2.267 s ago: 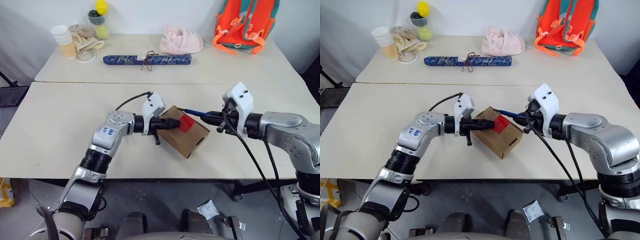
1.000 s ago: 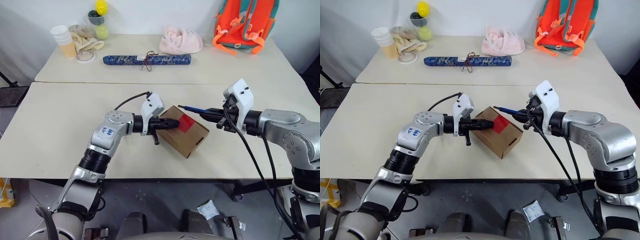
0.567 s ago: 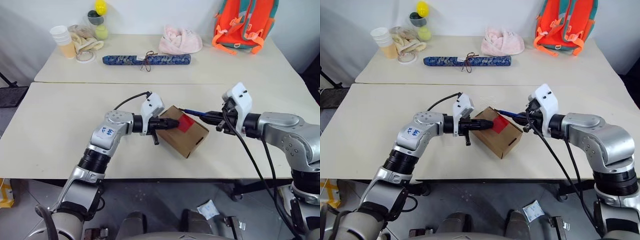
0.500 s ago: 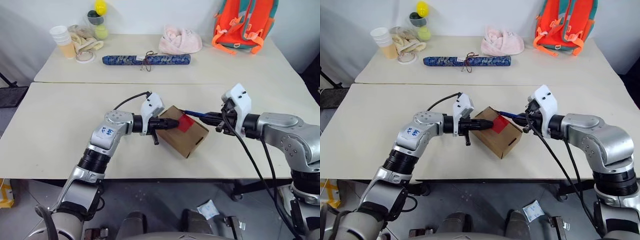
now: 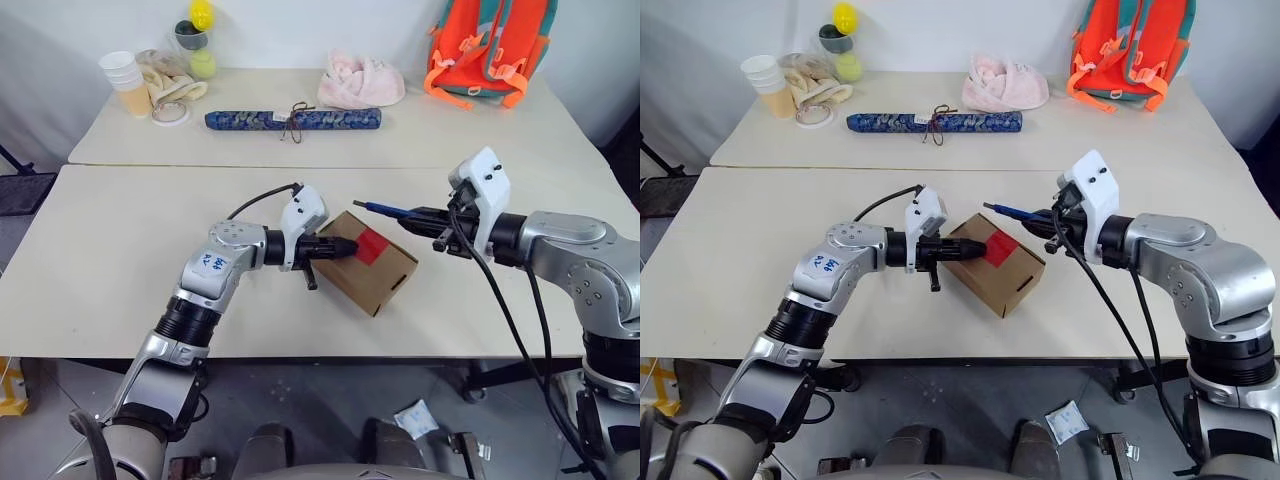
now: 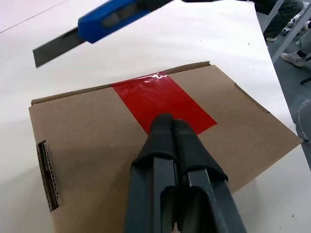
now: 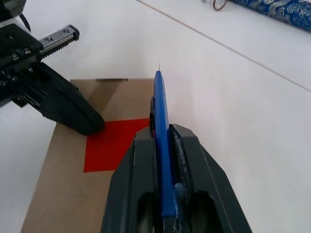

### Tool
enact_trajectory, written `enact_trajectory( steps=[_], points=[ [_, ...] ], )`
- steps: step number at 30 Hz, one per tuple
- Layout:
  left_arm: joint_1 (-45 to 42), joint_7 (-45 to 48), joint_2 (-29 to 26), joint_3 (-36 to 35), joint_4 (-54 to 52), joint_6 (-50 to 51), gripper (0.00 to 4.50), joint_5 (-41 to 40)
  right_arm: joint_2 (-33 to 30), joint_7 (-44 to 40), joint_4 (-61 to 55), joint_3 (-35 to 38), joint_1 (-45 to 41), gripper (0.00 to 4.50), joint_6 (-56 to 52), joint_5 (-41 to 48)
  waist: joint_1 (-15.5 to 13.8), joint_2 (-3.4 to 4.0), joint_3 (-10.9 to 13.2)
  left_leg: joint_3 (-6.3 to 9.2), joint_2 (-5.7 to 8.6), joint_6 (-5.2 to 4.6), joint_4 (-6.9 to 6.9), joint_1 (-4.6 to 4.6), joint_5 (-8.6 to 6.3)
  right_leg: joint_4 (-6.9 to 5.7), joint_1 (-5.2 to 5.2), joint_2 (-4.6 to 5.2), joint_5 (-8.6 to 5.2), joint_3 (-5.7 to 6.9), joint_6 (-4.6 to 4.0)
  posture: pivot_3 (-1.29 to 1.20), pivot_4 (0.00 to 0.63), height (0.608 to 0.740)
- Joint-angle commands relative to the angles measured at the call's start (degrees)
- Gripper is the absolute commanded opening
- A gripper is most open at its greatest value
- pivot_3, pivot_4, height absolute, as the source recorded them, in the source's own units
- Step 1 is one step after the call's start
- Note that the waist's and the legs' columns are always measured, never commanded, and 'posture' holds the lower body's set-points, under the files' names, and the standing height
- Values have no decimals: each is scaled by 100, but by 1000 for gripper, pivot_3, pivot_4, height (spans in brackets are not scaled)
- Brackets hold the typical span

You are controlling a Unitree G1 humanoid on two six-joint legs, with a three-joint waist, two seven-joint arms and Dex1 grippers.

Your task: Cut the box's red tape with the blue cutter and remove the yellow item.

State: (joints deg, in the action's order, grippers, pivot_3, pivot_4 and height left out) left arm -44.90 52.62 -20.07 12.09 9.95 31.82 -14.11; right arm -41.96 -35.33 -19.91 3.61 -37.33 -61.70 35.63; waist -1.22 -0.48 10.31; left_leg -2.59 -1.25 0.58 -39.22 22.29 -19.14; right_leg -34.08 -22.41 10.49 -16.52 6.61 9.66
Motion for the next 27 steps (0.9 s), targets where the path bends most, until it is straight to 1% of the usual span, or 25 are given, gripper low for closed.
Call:
enact_trajectory(
  steps=[1,8,18,22,27],
  points=[
    [26,1,-79,65,-1,78,0,99,-46,-40,-172,91,15,126,51,40,0,0,0,0,0,0,0,0,0,-1,0,0,0,0,0,0,150,740],
    [17,3,-84,66,-1,88,0,100,-147,-107,-222,-126,229,126,80,-90,-1,0,0,0,0,0,0,0,0,-1,0,0,0,0,0,0,150,740],
    [-5,18,-86,84,19,83,0,111,-260,-121,-237,-157,349,126,19,-181,-1,0,0,0,0,0,0,0,0,-1,0,0,0,-1,0,0,150,740],
    [-24,15,-119,133,35,100,0,163,-420,-185,-285,-229,302,126,-190,-122,-6,0,0,0,0,0,0,0,0,0,0,0,0,0,0,0,150,740],
    [-73,-35,-258,372,125,-25,0,463,-660,-279,-336,-287,50,126,-682,8,-10,1,-1,0,0,0,0,-1,0,-1,0,0,0,-1,0,0,150,740]
  ],
)
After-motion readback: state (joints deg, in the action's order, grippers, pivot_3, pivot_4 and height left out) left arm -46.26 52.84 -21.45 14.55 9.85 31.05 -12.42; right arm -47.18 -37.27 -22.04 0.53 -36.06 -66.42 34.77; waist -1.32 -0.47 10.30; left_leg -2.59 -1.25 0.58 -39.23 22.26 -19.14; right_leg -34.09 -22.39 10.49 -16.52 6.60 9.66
